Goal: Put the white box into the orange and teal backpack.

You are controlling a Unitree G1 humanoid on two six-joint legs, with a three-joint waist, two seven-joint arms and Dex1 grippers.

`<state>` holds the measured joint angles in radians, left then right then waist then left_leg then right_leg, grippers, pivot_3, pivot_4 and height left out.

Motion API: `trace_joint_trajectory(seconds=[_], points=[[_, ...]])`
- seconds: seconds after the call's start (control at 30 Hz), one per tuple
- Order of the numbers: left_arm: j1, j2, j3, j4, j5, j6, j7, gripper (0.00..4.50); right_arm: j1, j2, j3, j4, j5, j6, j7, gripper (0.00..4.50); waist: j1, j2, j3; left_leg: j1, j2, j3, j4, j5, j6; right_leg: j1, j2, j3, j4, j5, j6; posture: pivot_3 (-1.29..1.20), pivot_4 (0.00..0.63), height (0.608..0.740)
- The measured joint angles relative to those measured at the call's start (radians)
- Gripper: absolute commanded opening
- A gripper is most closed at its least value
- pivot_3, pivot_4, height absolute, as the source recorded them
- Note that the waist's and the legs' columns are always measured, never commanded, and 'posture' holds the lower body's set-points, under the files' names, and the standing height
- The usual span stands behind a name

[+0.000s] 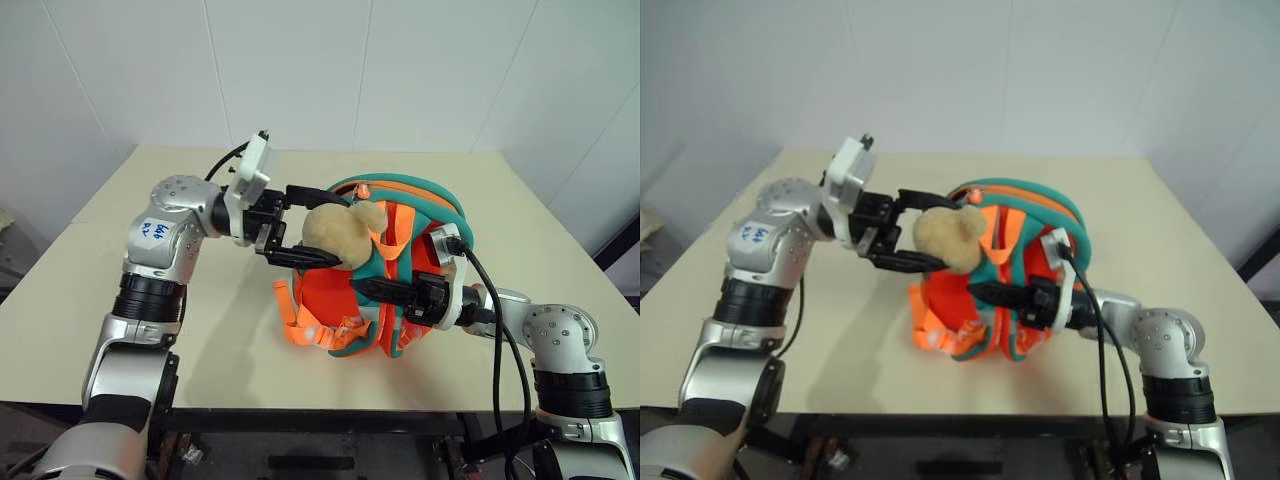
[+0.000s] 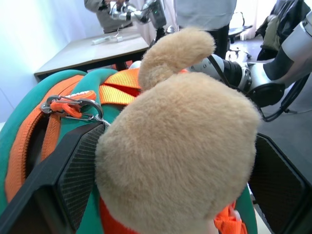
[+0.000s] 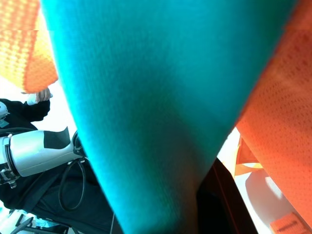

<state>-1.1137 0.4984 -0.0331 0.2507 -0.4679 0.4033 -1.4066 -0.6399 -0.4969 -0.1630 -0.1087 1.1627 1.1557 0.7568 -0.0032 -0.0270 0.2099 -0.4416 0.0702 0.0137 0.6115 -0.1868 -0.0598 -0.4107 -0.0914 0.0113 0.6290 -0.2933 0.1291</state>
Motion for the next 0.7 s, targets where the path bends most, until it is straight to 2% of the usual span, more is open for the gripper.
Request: trace_joint_trajectory(seconds=[0.1,0.3,0.4,0.7], points=[[0.0,-0.011,-0.001,0.0,-0.002,0.006,-0.004,3.91,0.005,0.0,0.0,-0.005,0.001,0.0,-0.007,0.06,0.001,0.0,0.0,0.0,0.0,0.0,0.0,0.0,0.0,0.0,0.0,0.0,0.0,0.0,0.0,0.0,0.15,0.74],[0.0,-0.003,-0.003,0.0,-0.006,0.024,-0.026,2.16,0.016,0.001,0.0,-0.005,0.001,0.0,-0.012,0.06,0.0,0.0,0.0,0.0,0.0,0.0,0.0,0.0,0.0,0.0,0.0,0.0,0.0,0.0,0.0,0.0,0.15,0.74],[-0.001,0.023,-0.003,0.001,-0.006,0.023,-0.03,1.61,0.016,0.001,0.0,-0.005,0.001,0.0,-0.013,0.06,-0.002,0.0,0.0,0.0,0.0,0.0,0.0,0.0,0.0,0.0,0.0,0.0,0.0,0.0,0.0,0.0,0.15,0.74],[-0.024,0.173,0.052,0.128,0.001,0.023,-0.037,1.54,0.015,0.017,0.0,-0.005,0.001,-0.003,-0.013,0.06,-0.004,0.0,0.0,0.0,0.0,0.0,-0.001,0.0,0.0,0.0,0.0,0.0,0.0,0.0,0.0,0.0,0.15,0.74]])
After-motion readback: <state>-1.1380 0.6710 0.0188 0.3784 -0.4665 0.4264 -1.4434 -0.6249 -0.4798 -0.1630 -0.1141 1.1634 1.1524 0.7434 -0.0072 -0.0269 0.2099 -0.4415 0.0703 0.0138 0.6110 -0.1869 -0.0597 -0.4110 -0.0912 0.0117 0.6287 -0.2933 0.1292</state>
